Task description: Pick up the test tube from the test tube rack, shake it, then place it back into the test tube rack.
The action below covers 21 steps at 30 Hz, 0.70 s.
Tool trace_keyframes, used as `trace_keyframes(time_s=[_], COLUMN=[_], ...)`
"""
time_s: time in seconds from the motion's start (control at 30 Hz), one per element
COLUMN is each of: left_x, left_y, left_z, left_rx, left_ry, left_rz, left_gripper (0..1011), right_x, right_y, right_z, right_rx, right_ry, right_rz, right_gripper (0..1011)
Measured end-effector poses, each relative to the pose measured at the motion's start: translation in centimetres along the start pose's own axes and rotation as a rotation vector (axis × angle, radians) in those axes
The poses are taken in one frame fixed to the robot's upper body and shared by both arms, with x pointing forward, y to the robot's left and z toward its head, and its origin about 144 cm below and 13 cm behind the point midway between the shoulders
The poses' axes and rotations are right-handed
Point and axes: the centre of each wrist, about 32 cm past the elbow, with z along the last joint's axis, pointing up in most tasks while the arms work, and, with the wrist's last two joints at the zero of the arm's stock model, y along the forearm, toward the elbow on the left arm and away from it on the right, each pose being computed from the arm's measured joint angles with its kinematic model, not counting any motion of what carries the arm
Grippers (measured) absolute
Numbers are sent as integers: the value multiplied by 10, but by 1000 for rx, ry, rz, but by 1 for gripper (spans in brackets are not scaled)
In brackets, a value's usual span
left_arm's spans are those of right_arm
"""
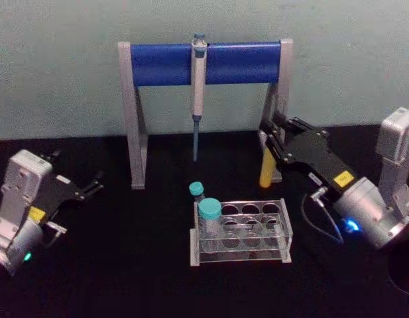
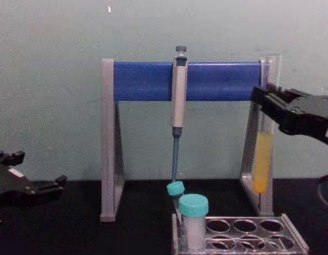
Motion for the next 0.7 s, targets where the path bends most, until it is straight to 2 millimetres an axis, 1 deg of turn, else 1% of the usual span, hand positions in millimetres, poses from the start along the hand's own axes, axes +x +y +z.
trace_keyframes(time_s=[0.03,0.2,0.37,0.5,0.7], left_x=[0,0,0,0,0], left_y=[0,0,0,0,0], left_z=[0,0,0,0,0], left_rx=[0,0,0,0,0], left_ry=[0,0,0,0,0], left_rz=[0,0,0,0,0], left_gripper=[1001,1001,1001,1001,1001], right_x=[0,-2,-6,-10,-16], right_y=[0,-16,-24,-24,-13], right_z=[0,6,9,10,9], right_rx=[0,-26,-43,-51,-51], right_ry=[0,-8,-6,11,39], right_rz=[0,-9,11,53,130], right_gripper=[233,232,233,233,232])
